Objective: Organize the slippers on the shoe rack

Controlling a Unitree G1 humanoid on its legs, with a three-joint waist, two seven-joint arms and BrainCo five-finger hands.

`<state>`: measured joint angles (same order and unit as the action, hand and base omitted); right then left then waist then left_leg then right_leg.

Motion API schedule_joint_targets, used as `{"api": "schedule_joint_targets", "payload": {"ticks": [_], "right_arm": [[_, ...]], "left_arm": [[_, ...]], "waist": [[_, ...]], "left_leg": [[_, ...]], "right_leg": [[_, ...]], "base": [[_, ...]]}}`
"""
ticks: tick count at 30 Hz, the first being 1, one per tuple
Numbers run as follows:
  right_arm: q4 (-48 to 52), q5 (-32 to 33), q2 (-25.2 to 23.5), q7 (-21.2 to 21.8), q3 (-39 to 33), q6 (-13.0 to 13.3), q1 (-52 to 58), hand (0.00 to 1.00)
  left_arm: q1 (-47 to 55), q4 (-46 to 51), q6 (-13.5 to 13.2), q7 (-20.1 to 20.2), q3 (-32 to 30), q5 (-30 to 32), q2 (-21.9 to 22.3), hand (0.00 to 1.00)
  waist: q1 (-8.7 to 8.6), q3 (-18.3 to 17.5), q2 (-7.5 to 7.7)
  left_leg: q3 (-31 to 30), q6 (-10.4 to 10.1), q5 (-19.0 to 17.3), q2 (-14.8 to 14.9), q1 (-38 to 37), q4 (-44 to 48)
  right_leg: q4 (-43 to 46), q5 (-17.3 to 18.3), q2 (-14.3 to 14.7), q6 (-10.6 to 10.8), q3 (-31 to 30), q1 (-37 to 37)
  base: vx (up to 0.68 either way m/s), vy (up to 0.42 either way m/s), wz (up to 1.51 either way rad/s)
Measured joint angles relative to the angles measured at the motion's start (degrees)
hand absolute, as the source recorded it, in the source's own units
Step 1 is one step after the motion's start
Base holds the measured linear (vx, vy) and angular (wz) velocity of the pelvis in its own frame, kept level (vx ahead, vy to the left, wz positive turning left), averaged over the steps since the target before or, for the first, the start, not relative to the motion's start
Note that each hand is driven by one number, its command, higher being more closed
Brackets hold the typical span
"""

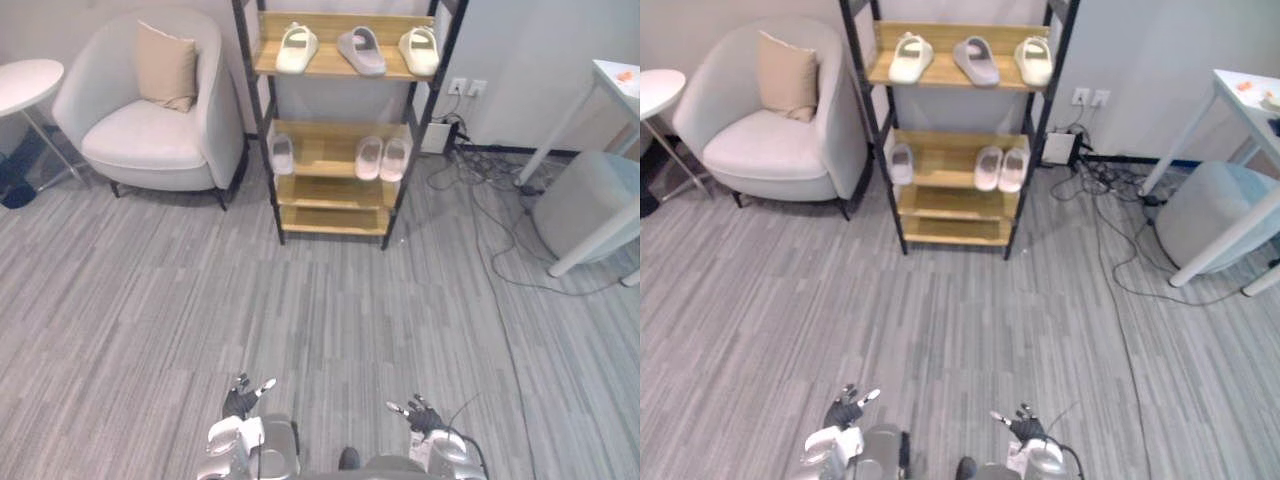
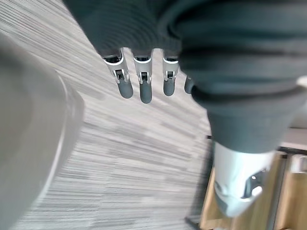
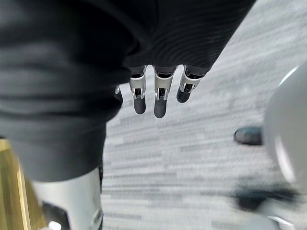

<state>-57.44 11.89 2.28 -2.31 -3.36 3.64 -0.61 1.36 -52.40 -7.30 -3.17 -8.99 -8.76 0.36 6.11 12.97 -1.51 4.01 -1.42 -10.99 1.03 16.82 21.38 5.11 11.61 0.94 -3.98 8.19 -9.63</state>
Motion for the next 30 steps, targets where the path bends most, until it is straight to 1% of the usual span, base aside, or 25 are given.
{"api": "schedule_joint_targets", "payload": {"ticks": [1,3,4,5,6,7,8,9,10,12,13,14,15,16,17,18,19,20,21,22,23,24,25,28,30], "right_arm": [[-0.39,-0.01,0.13,0.0,0.11,-0.14,-0.08,0.0],[-2.23,-0.03,0.02,-0.01,1.35,-0.2,-0.58,0.0],[-3.34,-0.13,-0.63,0.07,1.59,-0.37,-0.3,0.0],[-4.04,-0.15,-1.17,0.1,1.58,-0.41,-0.3,0.0],[-4.05,-0.66,-2.19,0.1,1.66,-0.49,0.12,0.0],[-3.87,-0.73,-2.63,0.21,1.55,-0.37,0.07,0.0],[-4.0,-0.74,-2.73,0.46,1.53,-0.37,0.16,0.0],[-4.39,-0.77,-2.78,0.93,1.29,-0.36,0.39,0.0],[-3.93,-0.77,-2.43,1.29,0.86,-0.13,0.49,0.0],[-2.75,-1.05,-2.01,1.32,0.09,-0.06,0.67,0.0],[-2.15,-1.31,-2.03,1.37,-0.76,0.11,0.83,0.0],[-2.04,-1.7,-1.87,1.34,-1.18,0.39,0.59,0.0],[-2.02,-2.05,-1.68,1.35,-1.25,0.42,0.29,0.0],[-2.08,-2.39,-1.44,1.34,-1.37,0.4,-0.44,0.0],[-2.11,-2.42,-1.38,1.33,-1.5,0.41,-0.87,0.0],[-2.17,-2.41,-1.39,1.34,-1.55,0.38,-1.02,0.0],[-2.28,-2.4,-1.52,1.32,-1.61,0.32,-1.25,0.0],[-2.27,-2.4,-1.56,1.32,-1.61,0.32,-1.29,0.0],[-2.3,-2.41,-1.84,1.33,-1.57,0.33,-1.17,0.0],[-2.16,-2.44,-1.45,1.47,-1.72,0.37,-1.39,0.0],[-2.3,-2.45,-1.04,1.46,-1.87,0.36,-1.88,0.0],[-2.4,-2.45,-0.43,1.46,-2.79,0.35,-2.2,0.0],[-3.06,-2.45,-0.02,1.47,-3.14,0.31,-2.07,0.0],[-4.11,-2.46,0.07,1.41,-3.24,0.31,-2.25,0.0],[-3.86,-2.44,0.12,1.26,-2.38,0.27,-1.54,0.0]], "left_arm": [[0.37,-0.12,-0.01,-0.01,0.11,-0.27,-0.03,0.0],[1.8,-0.96,0.01,0.0,0.37,-1.39,-0.41,0.0],[2.26,-1.17,-0.16,0.2,0.44,-1.66,-1.3,0.0],[2.36,-1.23,-0.21,0.24,0.46,-1.6,-1.71,0.0],[2.38,-1.27,-0.05,0.33,0.27,-1.43,-2.19,0.0],[2.18,-2.12,0.09,0.74,1.38,-1.29,-2.96,0.0],[1.94,-2.52,0.21,0.91,1.77,-1.21,-3.26,0.0],[1.43,-3.51,0.41,1.02,2.58,-0.91,-3.74,0.0],[1.28,-4.24,0.54,1.04,3.81,-0.15,-4.11,0.0],[1.07,-5.37,0.52,1.07,5.58,0.29,-4.4,0.0],[0.37,-5.96,0.56,1.12,6.83,0.78,-4.73,0.0],[-0.37,-6.18,0.56,1.1,7.8,0.82,-4.65,0.0],[-0.83,-6.2,0.56,1.15,8.31,0.89,-4.56,0.0],[-1.18,-6.2,0.57,1.15,8.45,1.04,-4.26,0.0],[-1.19,-6.15,0.58,1.1,8.36,1.66,-4.09,0.0],[-1.23,-6.12,0.57,1.1,8.35,2.03,-4.2,0.0],[-1.21,-6.13,0.56,1.04,8.23,2.03,-4.49,0.0],[-1.22,-6.12,0.55,1.02,8.21,2.03,-4.57,0.0],[-0.93,-6.14,0.48,1.03,8.19,2.03,-5.06,0.0],[-1.09,-6.98,0.54,0.84,7.44,1.96,-4.93,0.0],[-1.14,-7.11,0.6,0.9,7.32,1.97,-4.53,0.0],[-1.11,-7.42,0.42,1.07,6.91,1.99,-3.25,0.0],[-1.12,-7.93,0.33,1.08,5.92,2.02,-2.18,0.0],[-1.13,-7.96,0.49,1.16,4.8,2.06,-1.84,0.0],[-1.16,-7.21,0.39,1.13,3.08,2.02,-1.83,0.0]], "waist": [[0.78,-0.37,-0.71],[1.77,-0.86,-1.46],[2.15,-2.06,-0.22],[2.28,-2.92,1.07],[2.83,-4.12,2.97],[2.75,-4.36,3.53],[2.41,-4.36,3.7],[1.64,-4.12,3.7],[0.66,-3.44,3.5],[-0.56,-3.17,2.84],[-1.46,-3.02,2.85],[-2.17,-3.0,3.0],[-2.6,-2.92,2.95],[-2.94,-2.64,2.72],[-2.99,-2.38,2.8],[-2.97,-2.2,3.01],[-2.96,-1.82,3.58],[-2.96,-1.61,3.75],[-3.01,-1.36,4.68],[-3.47,-1.17,4.86],[-3.23,-1.14,3.94],[-3.4,-1.84,2.33],[-3.41,-2.13,0.97],[-3.48,-2.02,0.59],[-2.95,-1.82,0.8]], "left_leg": [[0.05,-0.35,4.07,-0.69,0.21,-9.33],[0.19,0.56,7.8,-0.3,0.74,-12.37],[1.25,1.36,12.16,-1.25,0.44,-10.21],[2.17,2.1,13.17,-1.97,0.21,-9.72],[3.94,4.21,12.73,-3.24,-1.1,-9.57],[4.44,5.19,11.03,-3.86,-3.15,-9.08],[4.39,5.38,9.72,-4.24,-4.74,-9.01],[3.52,5.52,7.9,-4.93,-7.87,-9.32],[2.17,5.87,5.56,-5.81,-13.54,-10.14],[-0.12,5.97,4.21,-6.06,-19.48,-12.11],[-2.14,5.91,4.03,-5.79,-22.88,-14.32],[-4.21,5.73,3.92,-5.36,-25.08,-15.79],[-5.27,5.4,3.66,-5.03,-25.97,-16.53],[-6.52,4.81,2.93,-4.25,-27.12,-17.32],[-7.05,4.14,1.52,-3.53,-27.99,-17.38],[-7.39,3.73,0.8,-3.29,-28.65,-17.38],[-7.91,2.77,-0.74,-3.17,-30.35,-17.35],[-7.91,2.46,-1.2,-3.18,-30.95,-17.32],[-8.33,1.34,-3.36,-3.8,-33.32,-17.06],[-9.6,1.03,-5.63,-3.76,-35.93,-16.7],[-9.59,1.1,-5.74,-2.94,-36.06,-16.63],[-9.61,1.05,-5.74,-1.14,-35.47,-15.94],[-9.8,1.05,-5.73,0.45,-34.74,-14.9],[-11.13,0.9,-5.58,2.2,-32.5,-6.92],[-9.08,-3.09,-4.99,2.94,-24.55,15.63]], "right_leg": [[-1.08,1.16,0.01,0.75,-1.23,-1.34],[-1.11,4.05,0.26,2.13,-3.23,-4.08],[-0.08,6.32,-1.16,2.75,-4.23,-5.47],[1.64,7.07,-2.13,3.18,-5.06,-5.29],[8.12,7.92,-4.01,4.11,-7.18,-3.31],[17.0,6.71,-4.67,5.58,-8.96,-0.53],[22.43,4.98,-5.08,8.15,-9.09,1.0],[31.23,1.94,-5.75,12.19,-8.56,3.41],[42.94,1.1,-7.73,11.42,-4.7,6.26],[47.53,2.95,-9.5,8.74,1.07,8.69],[45.27,4.63,-9.91,7.39,4.94,11.02],[39.82,5.58,-9.66,7.04,7.22,13.59],[35.83,5.65,-9.27,7.05,7.67,15.36],[27.41,4.67,-7.95,7.3,7.26,18.38],[18.03,0.65,-6.59,7.29,6.1,20.36],[13.39,-2.02,-6.0,6.91,5.33,21.05],[5.47,-8.1,-5.15,5.99,4.32,21.72],[3.95,-9.66,-4.96,5.87,4.0,21.74],[1.08,-15.46,-4.74,5.19,3.46,21.73],[4.16,-19.9,-4.48,2.12,2.57,21.82],[5.39,-20.05,-3.77,1.97,3.14,22.01],[6.03,-16.85,-2.45,1.75,3.74,22.62],[5.66,-15.39,-0.88,1.12,4.4,22.33],[3.86,-13.74,1.31,-0.15,5.84,19.24],[0.85,-10.88,2.36,-1.65,5.37,12.72]], "base": [[0.45,0.141,-0.44],[0.52,0.208,-0.52],[0.73,0.257,-0.47],[0.68,0.189,-0.42],[0.79,0.232,-0.42],[0.52,0.161,-0.34],[0.48,0.183,-0.04],[0.45,0.162,0.28],[0.68,0.227,0.43],[0.56,0.133,0.69],[0.49,0.026,1.06],[0.6,-0.021,1.05],[0.48,-0.055,0.87],[0.59,-0.083,0.63],[0.47,-0.08,0.48],[0.57,-0.137,0.33],[0.29,-0.092,0.2],[0.48,-0.207,0.28],[0.51,-0.239,0.29],[0.61,-0.268,0.19],[0.5,-0.207,0.09],[0.55,-0.212,0.02],[0.55,-0.219,0.08],[0.39,-0.168,0.1],[0.42,-0.132,0.21]]}}
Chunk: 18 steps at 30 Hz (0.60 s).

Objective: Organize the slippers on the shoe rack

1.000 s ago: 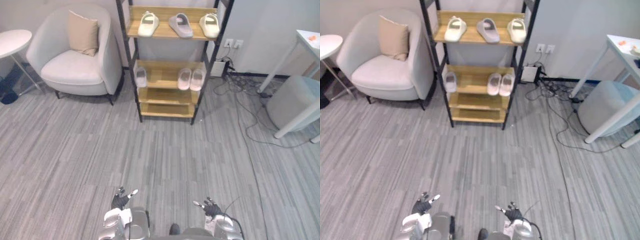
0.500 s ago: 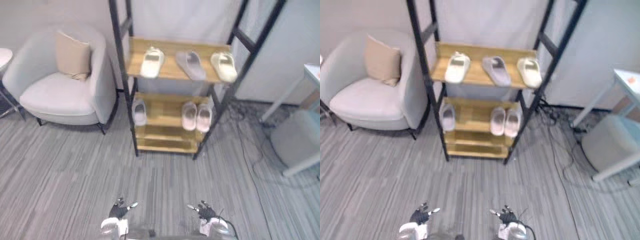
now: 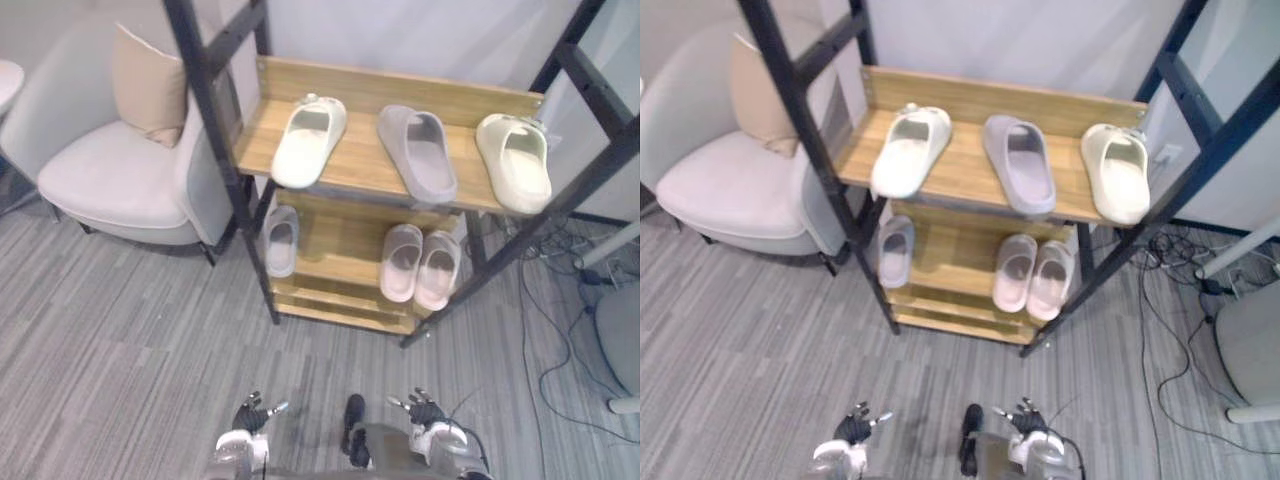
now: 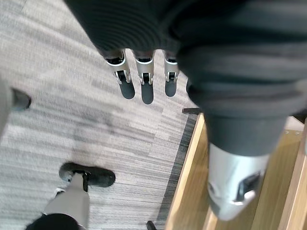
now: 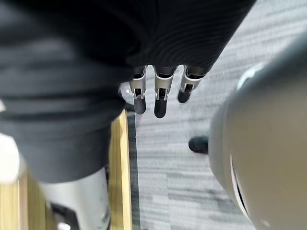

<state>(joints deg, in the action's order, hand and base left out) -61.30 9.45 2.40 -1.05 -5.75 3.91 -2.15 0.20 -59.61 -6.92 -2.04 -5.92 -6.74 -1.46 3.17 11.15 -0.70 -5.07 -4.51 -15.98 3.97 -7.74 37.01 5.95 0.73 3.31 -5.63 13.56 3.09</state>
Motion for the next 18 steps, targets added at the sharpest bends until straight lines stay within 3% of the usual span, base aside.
{"api": "schedule_joint_targets", "payload": {"ticks": [1,2,4,5,6,7,8,13,18], "right_arm": [[-0.06,0.01,-0.13,-0.06,0.86,-0.21,0.09,0.0],[-0.04,0.07,-0.17,-0.05,1.53,-0.38,0.23,0.0],[-0.09,0.3,-0.24,-0.08,1.49,-0.41,0.4,0.0],[-0.24,0.67,-0.86,-0.11,1.49,-0.41,0.44,0.0],[-0.22,0.68,-0.94,-0.12,1.48,-0.41,0.5,0.0],[-0.03,0.69,-0.87,-0.25,1.43,-0.38,0.53,0.0],[0.12,0.69,-0.6,-0.27,1.48,-0.4,0.94,0.0],[0.87,0.61,-2.31,-0.17,1.42,-0.46,2.1,0.0],[-0.34,-0.03,-2.92,0.14,1.46,-0.41,2.43,0.0]], "left_arm": [[0.01,1.25,-0.05,0.0,-1.06,-0.01,0.23,0.0],[0.06,1.96,-0.08,-0.04,-1.58,-0.03,0.37,0.0],[0.28,2.7,-0.1,-0.03,-1.54,-0.08,0.28,0.0],[0.36,3.04,-0.15,-0.05,-1.35,-0.1,0.12,0.0],[0.33,3.17,-0.15,-0.04,-1.33,-0.13,0.22,0.0],[0.13,3.09,-0.09,-0.07,-1.34,-0.2,0.49,0.0],[0.43,2.72,-0.08,-0.12,-1.43,-0.23,0.42,0.0],[0.4,1.81,-0.06,-0.08,-0.86,-0.25,-0.34,0.0],[0.73,0.31,0.04,0.34,1.26,0.02,-1.6,0.0]], "waist": [[0.4,0.42,0.13],[0.73,0.43,0.14],[1.49,0.46,0.18],[2.03,0.44,0.21],[2.06,0.37,0.06],[2.08,0.5,-0.6],[2.53,0.11,-0.68],[2.62,-1.3,1.2],[2.6,-2.77,2.26]], "left_leg": [[3.25,0.61,-2.94,1.07,4.47,8.24],[5.28,1.71,-4.54,1.56,7.41,10.04],[7.17,3.01,-6.1,1.09,11.16,5.32],[6.32,2.93,-5.8,0.22,12.86,-2.61],[5.68,2.76,-5.04,0.15,13.44,-6.75],[4.26,1.62,0.67,0.19,14.19,-12.83],[5.01,1.99,4.24,-0.95,12.17,-16.16],[7.72,3.53,5.22,-4.68,6.64,-21.93],[7.9,4.52,5.81,-5.87,2.53,-26.62]], "right_leg": [[-0.62,1.04,0.2,-0.06,-0.44,-2.61],[-1.01,1.53,0.13,-0.03,-0.49,-4.2],[-1.23,2.08,-0.64,1.11,-1.07,-6.5],[-1.21,2.78,-1.38,2.03,-2.29,-7.41],[-1.15,3.09,-1.59,2.4,-2.86,-7.96],[-0.74,4.01,-2.07,3.53,-4.05,-8.77],[0.23,4.99,-2.85,4.95,-5.74,-9.14],[-1.04,6.08,-6.74,7.19,-7.84,-11.37],[-2.33,6.16,-7.58,7.58,-8.24,-13.2]], "base": [[0.32,-0.049,0.0],[0.3,-0.021,-0.15],[0.25,0.026,-0.3],[0.18,0.065,-0.4],[0.24,0.117,-0.45],[0.26,0.169,-0.49],[0.32,0.199,-0.4],[0.23,0.153,-0.18],[0.1,0.043,-0.07]]}}
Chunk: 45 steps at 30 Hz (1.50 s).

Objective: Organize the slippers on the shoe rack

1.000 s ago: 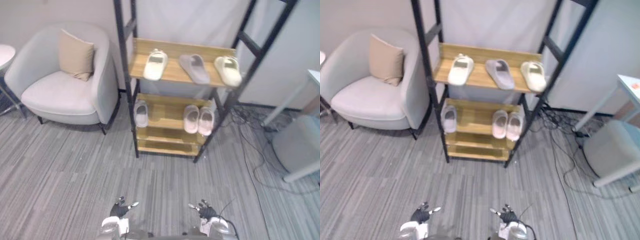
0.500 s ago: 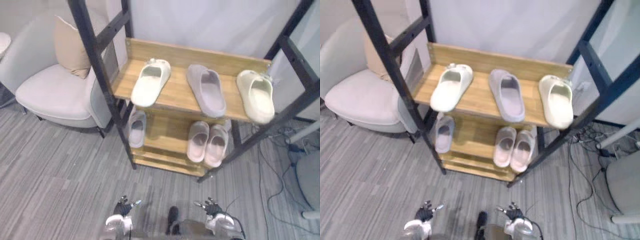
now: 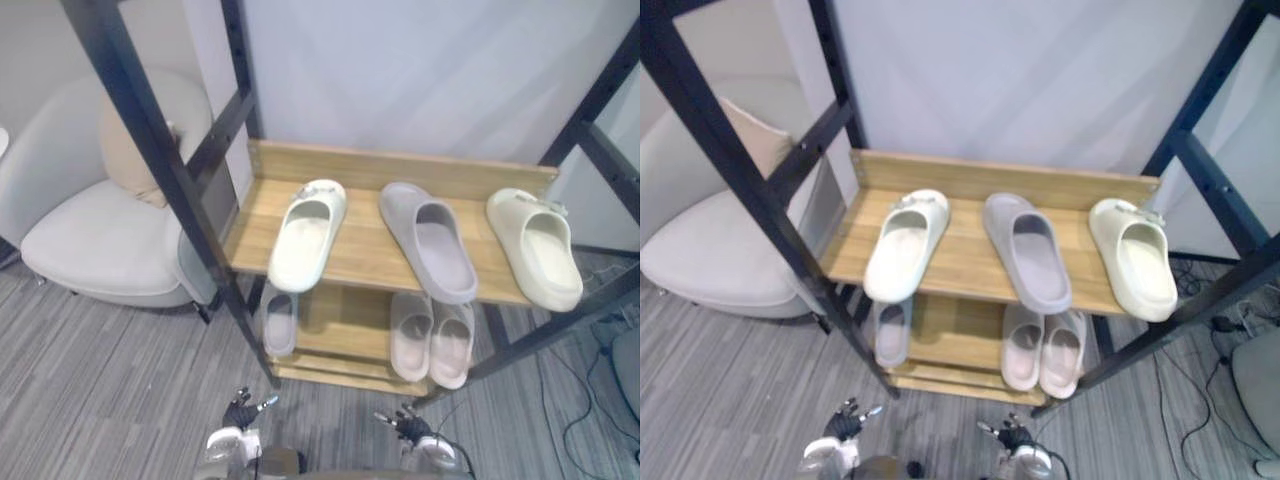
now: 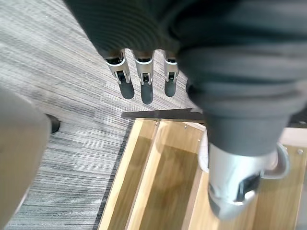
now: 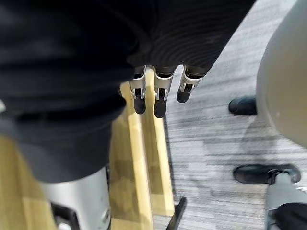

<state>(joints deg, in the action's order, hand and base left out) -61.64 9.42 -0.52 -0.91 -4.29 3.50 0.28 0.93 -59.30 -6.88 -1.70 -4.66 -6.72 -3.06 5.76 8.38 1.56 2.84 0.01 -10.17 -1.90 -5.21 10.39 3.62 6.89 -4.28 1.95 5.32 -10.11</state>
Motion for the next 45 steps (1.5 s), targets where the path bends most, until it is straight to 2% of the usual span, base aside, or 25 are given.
{"api": "schedule_joint_targets", "payload": {"ticks": [8,14,16,22,23,25,26,27,31,38,39,45], "right_arm": [[-0.81,0.01,0.83,0.32,0.96,0.03,-0.18,0.0],[1.59,0.03,2.49,-0.28,5.07,0.55,0.79,0.0],[6.12,-0.04,2.92,-0.56,6.14,0.55,2.66,0.0],[28.73,-0.56,4.18,-2.53,6.81,0.64,10.73,0.0],[36.59,-0.64,4.67,-2.58,6.75,0.61,13.68,0.0],[45.01,-1.05,4.95,-2.64,6.68,0.7,16.69,0.0],[46.06,-1.11,4.98,-2.65,6.67,0.71,17.06,0.0],[52.15,-2.4,4.99,-2.81,6.62,0.76,18.98,0.0],[66.24,-5.0,4.67,-3.14,5.93,2.19,22.88,0.0],[75.98,-7.42,3.85,-4.25,2.64,4.34,23.35,0.0],[77.53,-8.08,3.85,-4.43,2.25,4.7,23.29,0.0],[84.05,-11.93,3.9,-5.67,-0.29,5.39,23.1,0.0]], "left_arm": [[0.57,-2.09,0.03,0.82,1.4,-0.02,-1.2,0.0],[0.7,-2.15,0.02,0.69,2.68,-0.01,-1.48,0.0],[0.88,-1.97,-0.01,0.66,3.08,-0.01,-1.59,0.0],[2.41,-0.67,0.02,-0.6,3.91,0.03,-2.47,0.0],[2.56,-0.27,0.04,-0.65,4.72,0.48,-2.8,0.0],[2.9,0.34,0.03,-0.74,5.7,0.53,-2.91,0.0],[2.92,0.37,0.03,-0.74,5.79,0.53,-2.94,0.0],[3.04,0.39,0.03,-0.81,5.81,0.54,-3.03,0.0],[3.38,0.32,0.02,-0.79,7.02,1.29,-3.34,0.0],[3.41,0.37,-0.18,-0.66,7.99,2.7,-3.52,0.0],[3.54,0.39,-0.2,-0.57,8.0,3.0,-3.55,0.0],[4.38,1.46,-0.21,-0.43,8.05,3.39,-3.3,0.0]], "waist": [[-0.06,-0.32,0.05],[-0.65,-0.4,0.13],[-0.78,-0.52,0.15],[-2.66,-0.67,0.35],[-2.83,-0.73,0.45],[-3.25,-0.85,0.64],[-3.28,-0.87,0.67],[-3.36,-1.13,0.72],[-4.12,-1.65,0.32],[-4.63,-1.78,0.17],[-5.11,-1.79,0.15],[-5.79,-2.04,-0.3]], "left_leg": [[-0.27,0.75,0.7,-0.05,-0.98,-2.25],[-0.29,1.04,4.04,-0.79,-2.71,-7.06],[0.05,1.22,4.84,-0.92,-2.89,-8.45],[2.61,1.3,5.46,-1.48,-2.79,-10.26],[3.11,1.36,5.4,-1.61,-2.71,-10.29],[3.38,1.35,5.34,-1.68,-2.61,-10.29],[3.44,1.35,5.33,-1.68,-2.61,-10.29],[3.92,1.29,5.26,-1.64,-2.57,-10.28],[4.58,1.63,5.34,-1.55,-2.67,-10.1],[5.75,1.33,4.28,-1.07,-2.89,-9.07],[5.82,1.03,4.05,-1.06,-2.87,-9.05],[6.07,0.89,3.65,-1.11,-2.74,-8.97]], "right_leg": [[-1.44,-0.45,0.21,0.3,-1.24,0.01],[-2.03,-1.38,-0.35,0.92,-2.17,0.43],[-1.94,-1.59,-0.44,1.21,-2.84,1.34],[-2.91,-3.44,-0.84,2.1,-5.78,3.12],[-2.9,-3.59,-0.93,2.17,-6.37,3.47],[-2.85,-3.62,-0.98,2.23,-6.67,3.7],[-2.84,-3.63,-0.97,2.23,-6.75,3.74],[-2.81,-3.66,-0.91,2.3,-7.23,4.04],[-2.82,-3.83,-0.77,2.37,-8.0,4.09],[-2.75,-3.84,-0.28,2.35,-9.43,4.12],[-2.74,-3.84,-0.26,2.35,-9.53,4.18],[-1.15,-3.36,-0.36,2.33,-9.7,4.99]], "base": [[-0.01,-0.031,-0.09],[-0.11,-0.009,-0.03],[-0.1,0.025,-0.16],[-0.07,0.05,-0.25],[-0.02,0.035,-0.16],[-0.01,0.027,-0.09],[0.01,0.017,-0.13],[0.01,0.008,-0.19],[0.03,-0.007,-0.11],[-0.02,-0.02,-0.11],[-0.04,-0.017,-0.04],[-0.01,-0.006,-0.02]]}}
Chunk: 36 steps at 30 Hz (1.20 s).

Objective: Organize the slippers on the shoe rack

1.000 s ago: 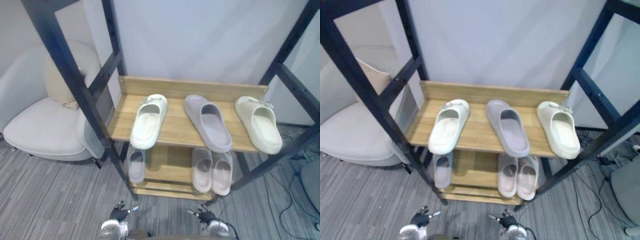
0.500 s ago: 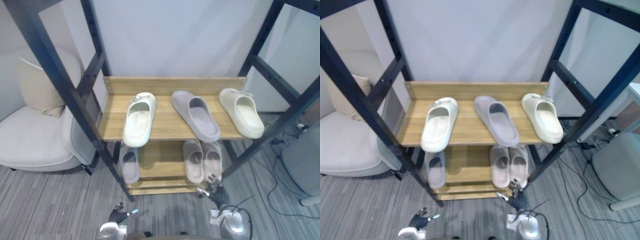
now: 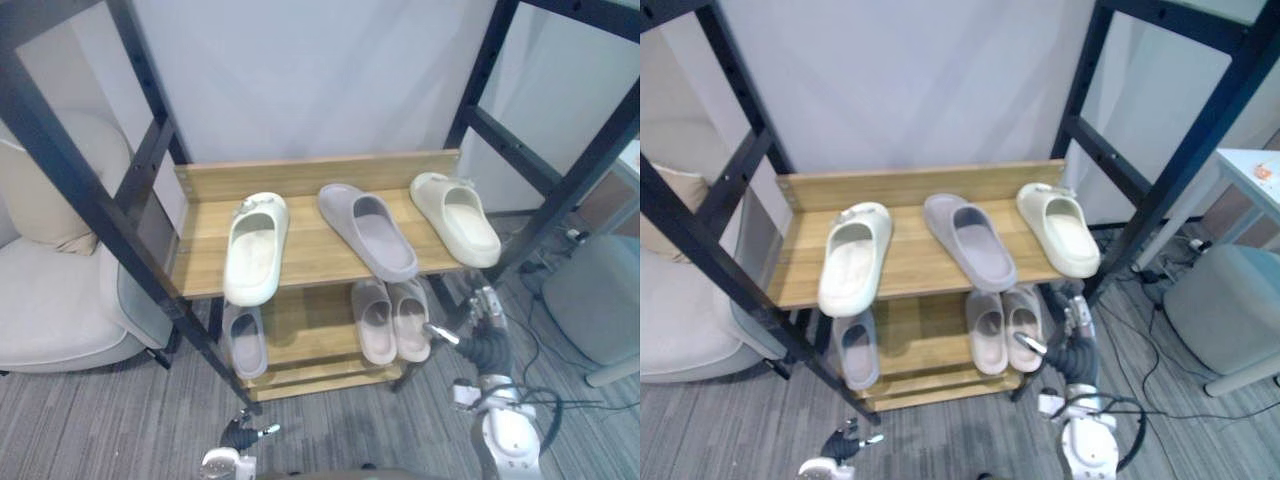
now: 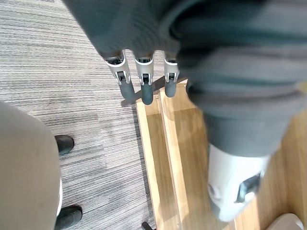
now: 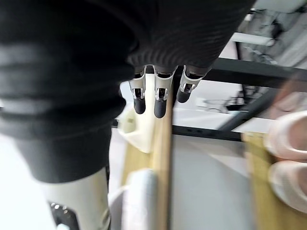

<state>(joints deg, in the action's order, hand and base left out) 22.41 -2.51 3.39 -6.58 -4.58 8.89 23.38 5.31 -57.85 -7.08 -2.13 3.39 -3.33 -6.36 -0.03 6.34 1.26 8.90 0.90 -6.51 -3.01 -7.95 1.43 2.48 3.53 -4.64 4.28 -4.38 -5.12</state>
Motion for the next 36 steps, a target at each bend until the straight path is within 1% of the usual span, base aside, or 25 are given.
{"api": "schedule_joint_targets", "payload": {"ticks": [2,5,11,12,14,16,18,19,22,24,27,29,32,36], "right_arm": [[1.89,-0.32,0.12,-1.05,-2.43,0.17,-0.68,0.0],[2.04,-0.98,1.1,-1.43,-4.24,0.2,-3.55,0.0],[2.02,-1.61,4.16,-1.74,-5.17,0.2,-10.05,0.0],[1.95,-1.39,5.47,-1.55,-6.43,0.2,-12.32,0.0],[1.68,-1.29,7.0,-1.5,-6.74,0.2,-13.79,0.0],[1.18,-0.03,10.71,-1.17,-6.72,0.2,-17.76,0.0],[0.64,0.43,11.78,-1.17,-6.74,0.24,-19.72,0.0],[-1.9,0.74,13.36,-0.92,-6.74,0.19,-22.37,0.0],[-5.52,0.91,15.09,-0.72,-6.68,0.05,-25.37,0.0],[-7.57,0.89,15.59,-0.72,-6.66,-0.16,-27.49,0.0],[-11.42,0.77,17.87,-0.87,-6.64,-0.72,-30.75,0.0],[-15.37,0.43,20.24,-0.95,-6.62,-1.94,-33.6,0.0],[-19.21,0.22,21.75,-1.17,-6.6,-2.96,-36.48,0.0],[-23.46,0.13,22.32,-1.34,-6.41,-3.94,-39.44,0.0]], "left_arm": [[0.07,0.03,0.01,0.12,-0.02,0.43,0.38,0.0],[0.32,0.42,0.0,0.25,-0.03,1.17,0.41,0.0],[1.23,2.19,-0.02,1.46,-0.1,1.13,0.43,0.0],[1.24,2.23,-0.02,1.82,-0.15,1.13,0.43,0.0],[1.28,2.34,-0.03,2.31,-0.22,1.08,0.43,0.0],[1.61,2.97,-0.05,2.51,-0.22,1.07,0.42,0.0],[1.74,3.21,-0.05,2.55,-0.29,1.07,0.41,0.0],[1.78,3.36,-0.09,2.68,-0.56,1.07,0.41,0.0],[2.07,3.71,-0.12,3.62,-1.76,1.01,0.44,0.0],[2.15,3.99,-0.12,3.68,-1.78,0.97,0.44,0.0],[2.19,3.88,-0.13,3.76,-1.75,0.94,0.32,0.0],[2.17,3.96,-0.13,3.76,-1.74,0.88,0.23,0.0],[2.18,4.18,-0.11,3.8,-1.73,0.84,0.21,0.0],[2.16,4.37,-0.16,3.83,-1.72,0.75,0.08,0.0]], "waist": [[-0.06,-0.23,-0.31],[-0.3,-0.33,-0.43],[-0.3,-0.44,-0.44],[-0.29,-0.52,-0.47],[-0.25,-0.52,-0.45],[-0.09,-0.58,-0.34],[-0.09,-0.64,-0.24],[0.0,-0.85,0.11],[0.12,-1.25,0.57],[0.27,-1.23,0.73],[0.5,-1.48,1.1],[0.83,-1.41,1.29],[1.1,-1.34,1.43],[1.6,-1.1,1.83]], "left_leg": [[-0.01,0.67,-0.48,0.0,0.83,1.58],[-0.02,0.67,-0.61,-0.1,1.04,1.85],[-0.64,0.83,-0.68,-0.36,2.39,2.43],[-1.32,1.23,-0.53,-0.54,2.96,2.73],[-1.61,1.31,-0.47,-0.62,3.11,2.73],[-1.96,1.48,-0.37,-0.68,3.64,2.73],[-2.27,1.6,-0.28,-0.72,3.95,2.73],[-2.6,1.63,-0.25,-0.72,4.12,2.72],[-3.31,1.81,-0.1,-0.76,4.96,2.74],[-3.57,1.88,-0.03,-0.83,5.12,2.75],[-4.34,2.02,0.08,-1.15,5.61,2.78],[-4.89,2.15,0.21,-1.36,5.87,2.8],[-5.02,2.3,0.3,-1.56,6.01,2.78],[-5.1,2.43,0.39,-1.69,6.18,2.76]], "right_leg": [[0.16,0.08,-0.09,0.0,0.02,0.11],[0.19,0.08,-0.26,0.01,0.03,0.19],[0.33,0.09,-0.58,0.05,0.56,1.03],[0.25,0.09,-0.75,0.05,0.96,1.14],[0.2,0.09,-0.83,0.06,1.27,1.13],[0.1,0.09,-0.9,0.06,1.74,1.39],[0.1,0.09,-0.93,0.06,2.1,1.58],[0.09,0.1,-0.91,0.06,2.36,1.64],[0.06,0.1,-0.92,0.05,2.87,2.14],[-0.17,0.09,-0.97,0.04,3.09,2.11],[-0.85,0.05,-1.11,0.04,3.76,1.99],[-0.94,0.02,-1.24,0.02,4.21,2.0],[-1.36,-0.23,-1.31,-0.04,4.22,1.94],[-1.93,-0.59,-1.33,-0.07,4.27,1.9]], "base": [[0.0,0.0,0.0],[0.0,0.0,0.0],[-0.02,-0.011,0.07],[0.0,-0.008,0.18],[0.0,-0.008,0.12],[0.0,-0.018,0.09],[0.0,-0.017,0.11],[0.01,-0.022,0.12],[0.01,-0.023,0.13],[0.01,-0.018,0.09],[0.01,-0.014,0.13],[0.01,-0.008,0.11],[0.0,0.0,0.0],[0.0,0.0,0.0]]}}
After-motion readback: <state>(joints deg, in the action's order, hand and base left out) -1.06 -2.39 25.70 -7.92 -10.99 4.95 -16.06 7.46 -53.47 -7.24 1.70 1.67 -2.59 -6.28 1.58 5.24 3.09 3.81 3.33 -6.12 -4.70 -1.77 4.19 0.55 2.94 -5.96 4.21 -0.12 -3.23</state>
